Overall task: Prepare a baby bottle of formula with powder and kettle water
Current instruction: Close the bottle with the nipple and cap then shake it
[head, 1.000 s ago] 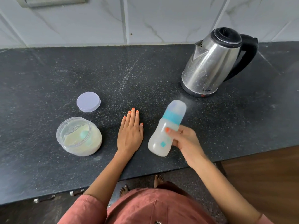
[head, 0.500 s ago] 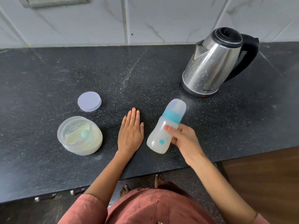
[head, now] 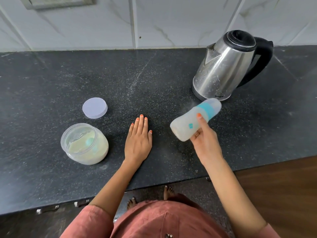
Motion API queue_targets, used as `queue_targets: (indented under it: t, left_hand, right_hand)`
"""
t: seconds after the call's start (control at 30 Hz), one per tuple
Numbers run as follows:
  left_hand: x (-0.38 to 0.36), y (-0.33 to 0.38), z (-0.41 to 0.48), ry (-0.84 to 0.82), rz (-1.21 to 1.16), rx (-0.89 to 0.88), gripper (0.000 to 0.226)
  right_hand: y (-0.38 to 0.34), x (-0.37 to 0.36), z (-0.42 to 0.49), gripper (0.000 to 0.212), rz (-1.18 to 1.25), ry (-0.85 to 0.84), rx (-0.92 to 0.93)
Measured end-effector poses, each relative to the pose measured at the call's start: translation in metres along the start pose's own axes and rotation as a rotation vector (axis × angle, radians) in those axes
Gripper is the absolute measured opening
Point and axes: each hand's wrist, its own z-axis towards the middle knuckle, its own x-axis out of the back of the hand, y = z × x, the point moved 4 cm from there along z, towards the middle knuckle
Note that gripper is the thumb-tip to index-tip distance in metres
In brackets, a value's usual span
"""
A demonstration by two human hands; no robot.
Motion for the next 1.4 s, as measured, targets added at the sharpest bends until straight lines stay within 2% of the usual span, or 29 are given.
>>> queue_targets:
  t: [0.07, 0.17, 0.23, 0.37, 0.43, 0.53, 0.6, 0.67, 0.77, 0.8, 0.9, 0.97, 1.0, 1.03, 1.1, 1.17, 1.2, 1.27, 1.37, 1.4]
  left_hand:
    - [-0.001, -0.001, -0.002, -0.005, -0.003, 0.006, 0.052]
    - [0.000, -0.001, -0.002, -0.003, 0.001, 0.008, 0.051]
    - [0.001, 0.000, 0.000, -0.003, -0.003, 0.001, 0.051]
    - [0.003, 0.001, 0.000, -0.002, -0.012, -0.002, 0.051]
    - [0.002, 0.000, -0.002, -0.001, -0.012, 0.002, 0.051]
    - [0.002, 0.000, -0.003, -0.004, -0.007, 0.003, 0.051]
    - [0.002, 0.000, -0.001, -0.004, -0.006, -0.001, 0.052]
    - [0.002, 0.002, 0.001, -0.004, -0.009, -0.006, 0.052]
    - [0.002, 0.001, 0.000, 0.000, -0.008, -0.004, 0.051]
    - [0.001, 0.000, -0.002, -0.001, -0.008, 0.000, 0.051]
    - [0.001, -0.001, -0.003, -0.003, -0.006, 0.005, 0.051]
    - [0.001, -0.001, 0.000, 0.002, 0.001, 0.003, 0.052]
    - [0.001, -0.001, 0.000, 0.001, 0.000, 0.000, 0.052]
    - [0.001, 0.000, 0.001, 0.000, -0.005, -0.002, 0.052]
    - [0.002, 0.002, 0.001, 0.001, -0.016, -0.004, 0.051]
    - [0.001, 0.001, 0.000, 0.005, -0.014, -0.002, 0.051]
    - [0.001, 0.000, 0.000, 0.007, -0.011, 0.001, 0.051]
    - [0.000, -0.002, -0.002, 0.002, -0.005, 0.006, 0.051]
    - [0.000, -0.001, -0.001, -0.002, 0.000, -0.002, 0.052]
    - [0.000, -0.001, 0.001, -0.003, -0.001, -0.004, 0.052]
  right_hand:
    - [0.003, 0.003, -0.001, 0.031, -0.047, -0.002, 0.016]
    - [0.020, 0.003, -0.018, 0.028, -0.410, -0.139, -0.064]
    - [0.019, 0.003, -0.020, 0.029, -0.494, -0.174, -0.062]
    - [-0.001, 0.004, 0.003, 0.026, -0.009, 0.027, 0.001]
    - [-0.001, 0.004, 0.004, 0.024, 0.005, 0.047, 0.043]
    - [0.016, 0.000, -0.013, 0.036, -0.318, -0.085, -0.031]
    - [0.021, 0.001, -0.021, 0.035, -0.514, -0.146, -0.050]
    - [0.013, 0.002, -0.014, 0.027, -0.391, -0.102, -0.017]
    - [-0.003, 0.004, 0.001, 0.022, 0.010, 0.049, 0.035]
    - [-0.003, 0.005, 0.003, 0.021, 0.027, 0.064, 0.051]
    - [0.012, 0.006, -0.009, 0.025, -0.268, -0.028, 0.000]
    - [0.023, 0.007, -0.020, 0.019, -0.521, -0.117, -0.052]
    - [0.023, 0.007, -0.021, 0.019, -0.565, -0.135, -0.057]
    - [0.020, 0.006, -0.020, 0.022, -0.538, -0.135, -0.044]
    - [0.010, 0.004, -0.011, 0.028, -0.312, -0.076, -0.014]
    - [0.001, 0.001, -0.002, 0.026, -0.089, 0.000, 0.020]
    - [0.001, 0.000, -0.001, 0.024, -0.066, 0.010, 0.030]
    - [0.008, -0.002, -0.007, 0.024, -0.210, -0.040, 0.008]
    - [0.022, -0.002, -0.022, 0.019, -0.609, -0.203, -0.038]
    - [0.021, -0.001, -0.023, 0.020, -0.647, -0.217, -0.032]
